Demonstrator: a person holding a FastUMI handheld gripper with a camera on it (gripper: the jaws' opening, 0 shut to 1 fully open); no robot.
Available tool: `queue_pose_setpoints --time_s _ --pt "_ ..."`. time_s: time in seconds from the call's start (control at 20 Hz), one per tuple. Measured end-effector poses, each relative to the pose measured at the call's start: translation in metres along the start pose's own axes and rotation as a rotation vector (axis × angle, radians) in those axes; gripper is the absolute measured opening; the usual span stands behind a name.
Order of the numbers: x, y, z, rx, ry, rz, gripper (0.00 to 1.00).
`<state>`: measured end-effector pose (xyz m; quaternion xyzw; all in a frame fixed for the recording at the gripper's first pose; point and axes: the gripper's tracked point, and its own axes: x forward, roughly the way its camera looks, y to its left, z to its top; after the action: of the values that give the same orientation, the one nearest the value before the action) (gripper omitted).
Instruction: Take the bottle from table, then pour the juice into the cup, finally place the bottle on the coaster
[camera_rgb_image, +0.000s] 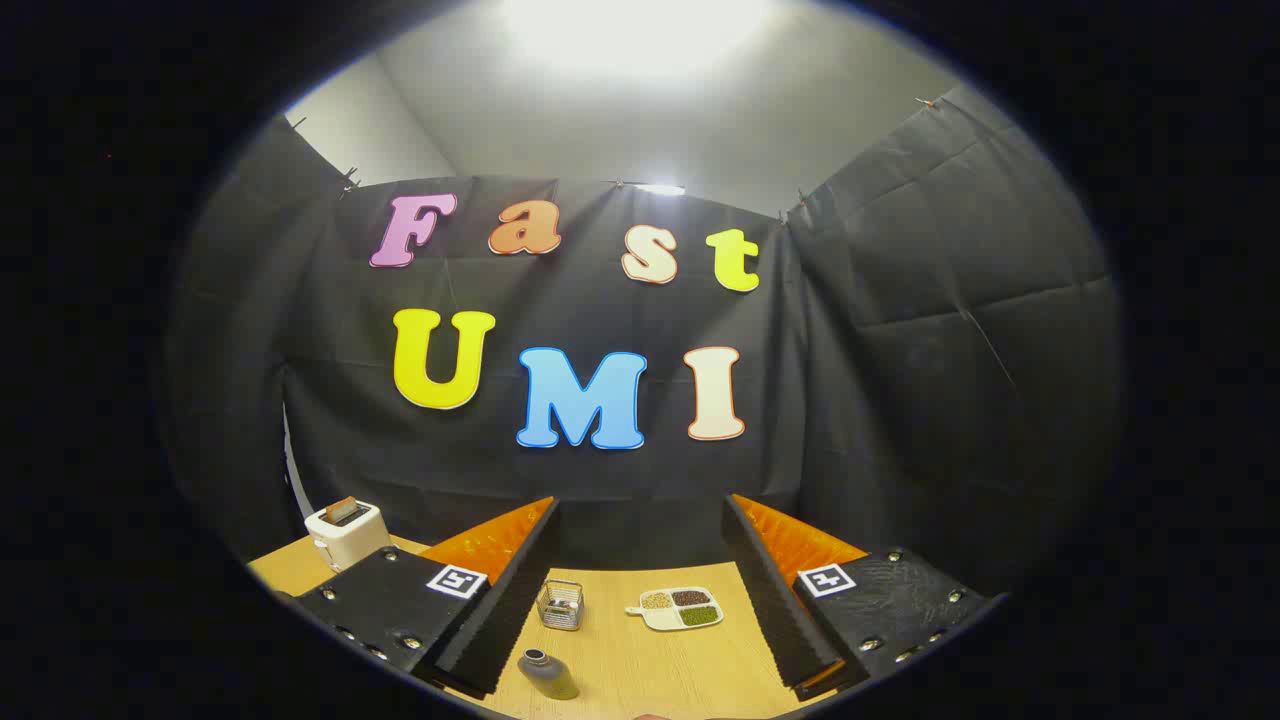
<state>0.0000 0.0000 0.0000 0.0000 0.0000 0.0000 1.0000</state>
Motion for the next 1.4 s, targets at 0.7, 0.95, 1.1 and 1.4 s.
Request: queue_pose_setpoints --time_s 0.7,0.95,1.1,1.4 --pt "-0.005 0.006 -0.005 0.019 -0.004 0.034 0.98" --pt "-0.004 0.016 -0.026 0.032 0.012 0.062 0.98" --pt "-0.003 0.024 -0.041 0.032 0.018 0.085 0.98" --pt "-0.004 0.052 -0.087 0.031 0.008 0.159 0.98"
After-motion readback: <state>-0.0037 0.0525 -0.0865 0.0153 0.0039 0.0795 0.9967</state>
